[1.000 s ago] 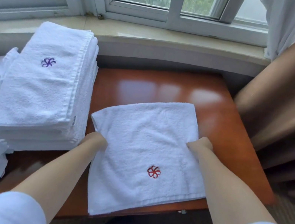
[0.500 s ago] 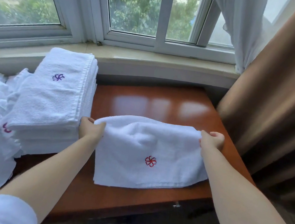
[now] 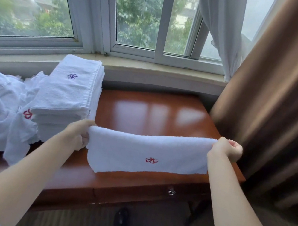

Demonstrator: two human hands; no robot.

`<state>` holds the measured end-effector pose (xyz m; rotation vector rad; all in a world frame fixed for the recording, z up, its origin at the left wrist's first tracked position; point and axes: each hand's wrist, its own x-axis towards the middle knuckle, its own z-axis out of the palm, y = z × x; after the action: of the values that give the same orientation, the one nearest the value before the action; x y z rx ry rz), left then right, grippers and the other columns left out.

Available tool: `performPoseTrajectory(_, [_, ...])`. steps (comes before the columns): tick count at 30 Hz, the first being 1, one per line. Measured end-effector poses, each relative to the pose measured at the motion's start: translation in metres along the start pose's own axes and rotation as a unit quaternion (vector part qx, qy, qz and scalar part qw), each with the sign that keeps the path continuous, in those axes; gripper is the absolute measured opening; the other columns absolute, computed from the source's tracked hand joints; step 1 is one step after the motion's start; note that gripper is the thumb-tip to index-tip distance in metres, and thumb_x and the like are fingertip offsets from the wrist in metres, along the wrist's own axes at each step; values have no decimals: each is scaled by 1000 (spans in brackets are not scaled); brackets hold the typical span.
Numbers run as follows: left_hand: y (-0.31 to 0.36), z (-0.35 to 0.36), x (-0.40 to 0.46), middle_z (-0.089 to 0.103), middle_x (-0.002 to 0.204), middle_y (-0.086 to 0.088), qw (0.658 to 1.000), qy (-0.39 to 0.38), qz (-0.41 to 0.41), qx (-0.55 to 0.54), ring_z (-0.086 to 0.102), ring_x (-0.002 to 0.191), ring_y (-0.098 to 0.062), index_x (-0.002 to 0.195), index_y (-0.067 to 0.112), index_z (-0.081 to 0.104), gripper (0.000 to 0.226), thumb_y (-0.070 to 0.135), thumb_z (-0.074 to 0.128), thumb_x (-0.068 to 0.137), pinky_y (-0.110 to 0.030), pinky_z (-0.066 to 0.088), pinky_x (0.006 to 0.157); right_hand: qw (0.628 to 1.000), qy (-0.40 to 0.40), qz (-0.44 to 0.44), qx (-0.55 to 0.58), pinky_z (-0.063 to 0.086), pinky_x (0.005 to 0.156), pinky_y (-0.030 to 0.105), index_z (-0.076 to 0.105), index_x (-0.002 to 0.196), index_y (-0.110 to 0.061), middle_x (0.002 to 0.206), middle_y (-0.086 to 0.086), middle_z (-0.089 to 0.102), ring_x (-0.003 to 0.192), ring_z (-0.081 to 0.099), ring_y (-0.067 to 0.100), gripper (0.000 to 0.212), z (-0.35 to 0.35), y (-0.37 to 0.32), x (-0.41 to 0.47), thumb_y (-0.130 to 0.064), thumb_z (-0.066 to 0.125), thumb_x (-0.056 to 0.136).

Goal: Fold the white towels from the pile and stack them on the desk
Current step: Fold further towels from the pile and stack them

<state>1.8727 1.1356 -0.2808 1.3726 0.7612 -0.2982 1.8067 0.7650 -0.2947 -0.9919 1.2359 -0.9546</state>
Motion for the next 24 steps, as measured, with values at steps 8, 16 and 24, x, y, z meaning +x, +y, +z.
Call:
performPoseTrajectory(8, [28, 12, 14, 59, 94, -15, 980, -112, -66, -149, 60, 48, -14, 126, 6, 43, 33, -1, 50, 95, -18, 52, 42, 991, -129, -9, -19, 50, 61, 28, 58, 102, -16, 103, 8, 59, 69, 60, 21, 26, 48, -8, 16, -1, 47, 84])
performPoseTrajectory(16, [-41, 55, 94, 49, 136, -20, 941, 16, 120, 315, 53, 113, -37, 141, 9, 40, 59, 5, 60, 86, -44, 46, 97, 913, -285, -20, -292, 48, 91, 37, 56, 108, -15, 128, 11, 56, 108, 55, 27, 23, 57, 94, 47, -6, 53, 87])
performPoseTrajectory(24, [-65, 51, 135, 48, 136, -18, 915, 98, 36, 390, 46, 122, -38, 138, 7, 40, 65, 21, 70, 83, -43, 45, 97, 856, -217, 25, -468, 45, 72, 33, 49, 127, -8, 122, 12, 55, 95, 58, 29, 46, 48, 134, 70, -21, 62, 85])
